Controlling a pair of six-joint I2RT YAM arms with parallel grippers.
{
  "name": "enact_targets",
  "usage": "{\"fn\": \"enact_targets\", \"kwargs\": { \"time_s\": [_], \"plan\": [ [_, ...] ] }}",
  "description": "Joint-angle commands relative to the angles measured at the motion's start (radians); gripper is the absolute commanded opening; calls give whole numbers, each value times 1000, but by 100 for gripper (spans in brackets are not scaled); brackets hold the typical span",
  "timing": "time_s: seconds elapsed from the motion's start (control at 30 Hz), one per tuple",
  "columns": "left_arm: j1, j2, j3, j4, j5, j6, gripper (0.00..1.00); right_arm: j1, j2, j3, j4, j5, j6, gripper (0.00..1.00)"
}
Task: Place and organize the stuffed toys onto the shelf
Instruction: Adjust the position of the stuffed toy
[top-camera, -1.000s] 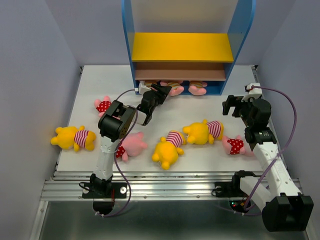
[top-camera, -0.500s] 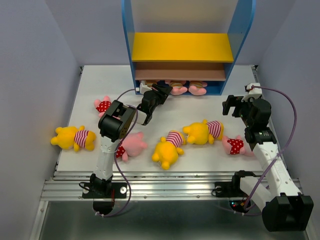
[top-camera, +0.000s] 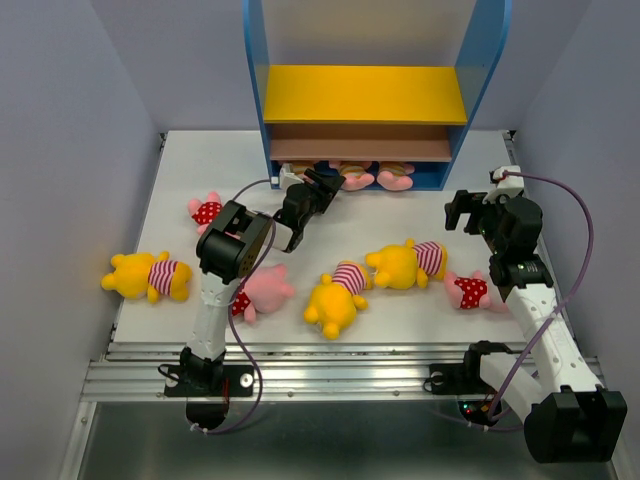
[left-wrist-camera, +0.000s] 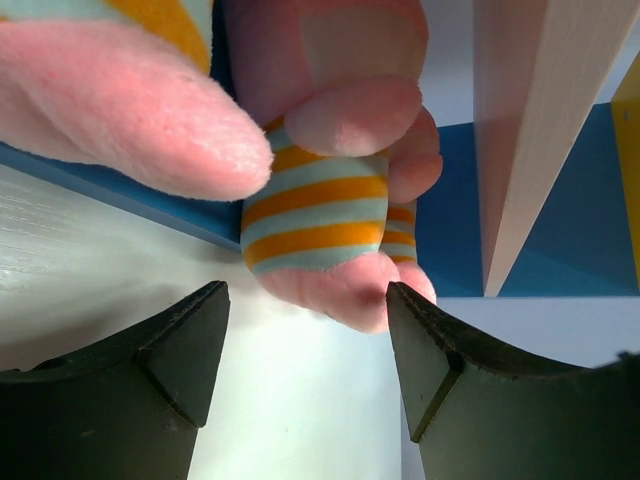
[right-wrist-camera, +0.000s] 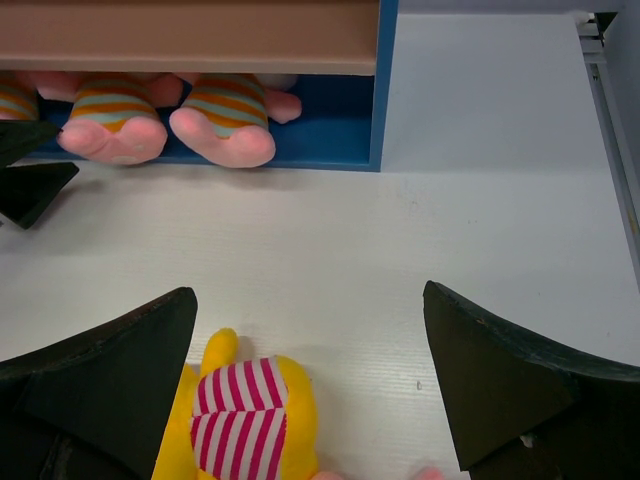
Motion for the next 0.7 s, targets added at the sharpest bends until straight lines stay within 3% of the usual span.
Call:
{"fn": "enact_targets", "kwargs": {
  "time_s": [0.0, 0.67],
  "plan": [
    [-12, -64, 16, 25, 9, 26, 74, -5, 0, -10, 60, 1, -10, 100],
    [-29, -39, 105, -14, 6, -32, 74, -5, 2, -11, 62, -6, -10, 100]
  ]
}}
